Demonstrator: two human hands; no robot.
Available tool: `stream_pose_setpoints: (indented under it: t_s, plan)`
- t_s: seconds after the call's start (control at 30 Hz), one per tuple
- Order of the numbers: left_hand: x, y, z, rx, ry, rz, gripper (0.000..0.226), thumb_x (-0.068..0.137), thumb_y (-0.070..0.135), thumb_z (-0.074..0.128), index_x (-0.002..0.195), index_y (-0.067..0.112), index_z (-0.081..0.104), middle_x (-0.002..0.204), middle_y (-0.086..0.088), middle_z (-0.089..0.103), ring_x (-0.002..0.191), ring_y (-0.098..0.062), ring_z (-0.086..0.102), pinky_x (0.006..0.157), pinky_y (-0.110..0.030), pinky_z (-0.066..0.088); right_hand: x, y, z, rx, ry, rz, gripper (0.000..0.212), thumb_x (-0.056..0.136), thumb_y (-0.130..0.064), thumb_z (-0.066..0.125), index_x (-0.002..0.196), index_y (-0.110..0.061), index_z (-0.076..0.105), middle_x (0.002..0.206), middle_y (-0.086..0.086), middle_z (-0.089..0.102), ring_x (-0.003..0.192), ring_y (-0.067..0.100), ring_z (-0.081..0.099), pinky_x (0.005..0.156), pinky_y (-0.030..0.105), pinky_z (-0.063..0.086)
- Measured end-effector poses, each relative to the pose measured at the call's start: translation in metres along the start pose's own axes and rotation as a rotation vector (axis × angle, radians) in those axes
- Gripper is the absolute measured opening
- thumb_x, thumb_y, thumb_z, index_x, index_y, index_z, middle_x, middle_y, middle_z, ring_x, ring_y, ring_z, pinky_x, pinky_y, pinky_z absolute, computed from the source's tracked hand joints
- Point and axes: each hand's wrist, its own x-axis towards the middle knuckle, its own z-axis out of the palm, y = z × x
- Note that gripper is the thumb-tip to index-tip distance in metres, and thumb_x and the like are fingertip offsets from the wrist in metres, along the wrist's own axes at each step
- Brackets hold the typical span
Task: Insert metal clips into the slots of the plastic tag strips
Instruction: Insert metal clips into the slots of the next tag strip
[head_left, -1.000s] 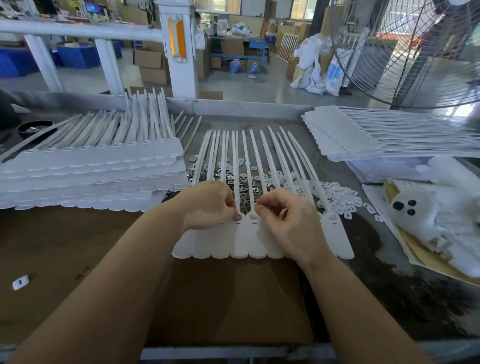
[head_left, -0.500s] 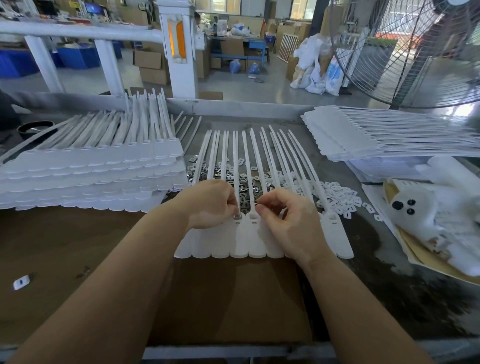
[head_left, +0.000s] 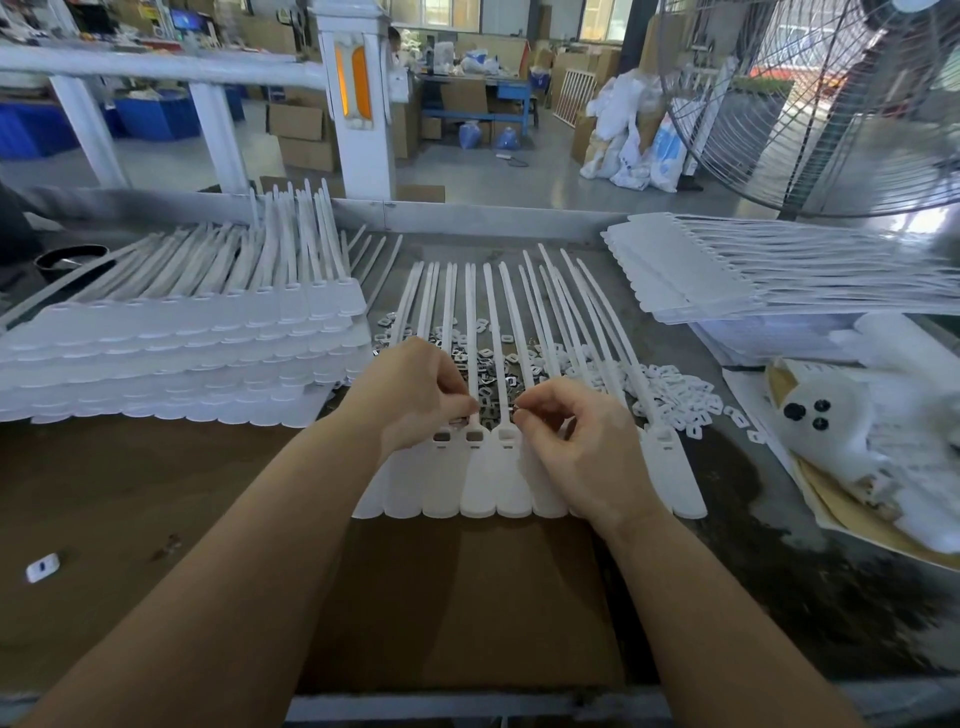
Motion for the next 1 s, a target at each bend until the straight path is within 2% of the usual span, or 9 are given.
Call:
stream_pose_setpoints:
  t_s: [0.1,0.17,0.23,0.4,0.53,0.7,0.77,0.87,1.0]
  plan:
    - [0.004,0.005,0.007,0.028,0.050,0.024,0.011,0.086,0.024,0.067,0.095,0.021,0.073,0.086,0.004,0.069,0.067,-0.003,0.056,0.060,-0.018,0.043,0.000,0.000,-0.001,0.010,0.047,0.034,0.007,0.082,-0.008,0.066,0.083,-0.015,0.069,0.074,-0.008,0.064,0.072,0.004,0.057,0.066,0.015,0.047]
    - [0.007,0.010,0.014,0.082,0.031,0.030,0.020,0.087,0.025,0.065,0.106,0.022,0.070,0.101,0.003,0.069,0.073,-0.007,0.057,0.068,-0.021,0.044,0.000,0.000,-0.002,0.008,0.068,0.057,0.009,0.083,-0.008,0.065,0.084,-0.016,0.068,0.075,-0.010,0.063,0.072,0.004,0.058,0.069,0.020,0.050]
    - [0.011,0.012,0.019,0.123,0.022,0.006,0.024,0.087,0.026,0.065,0.110,0.021,0.068,0.105,0.001,0.068,0.075,-0.012,0.057,0.070,-0.024,0.046,0.000,0.000,-0.003,0.008,0.067,0.070,0.009,0.083,-0.008,0.064,0.085,-0.017,0.068,0.076,-0.010,0.063,0.074,0.006,0.059,0.071,0.024,0.051]
    - [0.013,0.015,0.024,0.148,0.051,-0.040,0.015,0.083,0.023,0.066,0.094,0.018,0.073,0.087,-0.001,0.069,0.076,-0.019,0.064,0.073,-0.033,0.056,0.000,0.000,-0.003,-0.015,0.073,0.065,0.008,0.082,-0.008,0.065,0.085,-0.015,0.068,0.076,-0.008,0.063,0.074,0.007,0.058,0.072,0.026,0.051]
    - [0.010,0.017,0.027,0.142,0.127,-0.036,0.012,0.085,0.021,0.063,0.088,0.017,0.074,0.084,-0.002,0.070,0.077,-0.021,0.063,0.072,-0.032,0.055,0.000,0.000,-0.003,-0.010,0.078,0.080,0.009,0.082,-0.008,0.065,0.084,-0.017,0.068,0.075,-0.012,0.061,0.075,0.005,0.058,0.073,0.026,0.051]
    - [0.009,0.016,0.027,0.042,0.135,-0.050,0.010,0.087,0.021,0.064,0.087,0.020,0.073,0.082,0.000,0.069,0.076,-0.017,0.063,0.071,-0.028,0.052,0.000,-0.001,-0.004,0.001,0.072,0.075,0.010,0.082,-0.007,0.065,0.084,-0.016,0.068,0.076,-0.010,0.062,0.077,0.009,0.059,0.075,0.032,0.052]
    - [0.010,0.013,0.025,0.000,0.164,-0.054,0.009,0.088,0.021,0.064,0.088,0.019,0.072,0.083,0.001,0.068,0.074,-0.014,0.061,0.068,-0.025,0.049,-0.001,-0.001,-0.004,-0.001,0.071,0.073,0.010,0.082,-0.007,0.065,0.084,-0.016,0.068,0.075,-0.013,0.061,0.077,0.008,0.059,0.076,0.031,0.052]
    - [0.007,0.010,0.021,-0.146,0.207,-0.042,0.007,0.088,0.021,0.064,0.082,0.023,0.066,0.075,0.009,0.062,0.064,-0.008,0.057,0.058,-0.022,0.048,-0.001,-0.001,-0.004,0.006,0.074,0.075,0.009,0.084,-0.008,0.064,0.086,-0.017,0.068,0.076,-0.015,0.061,0.077,0.004,0.059,0.076,0.029,0.052]
    - [0.001,0.013,0.019,-0.371,0.095,-0.006,0.006,0.084,0.027,0.068,0.082,0.021,0.068,0.069,0.011,0.060,0.055,0.000,0.053,0.048,-0.014,0.038,0.002,-0.001,-0.003,0.045,0.038,0.043,0.014,0.087,-0.011,0.063,0.098,-0.016,0.070,0.084,-0.012,0.064,0.081,0.006,0.060,0.076,0.029,0.053]
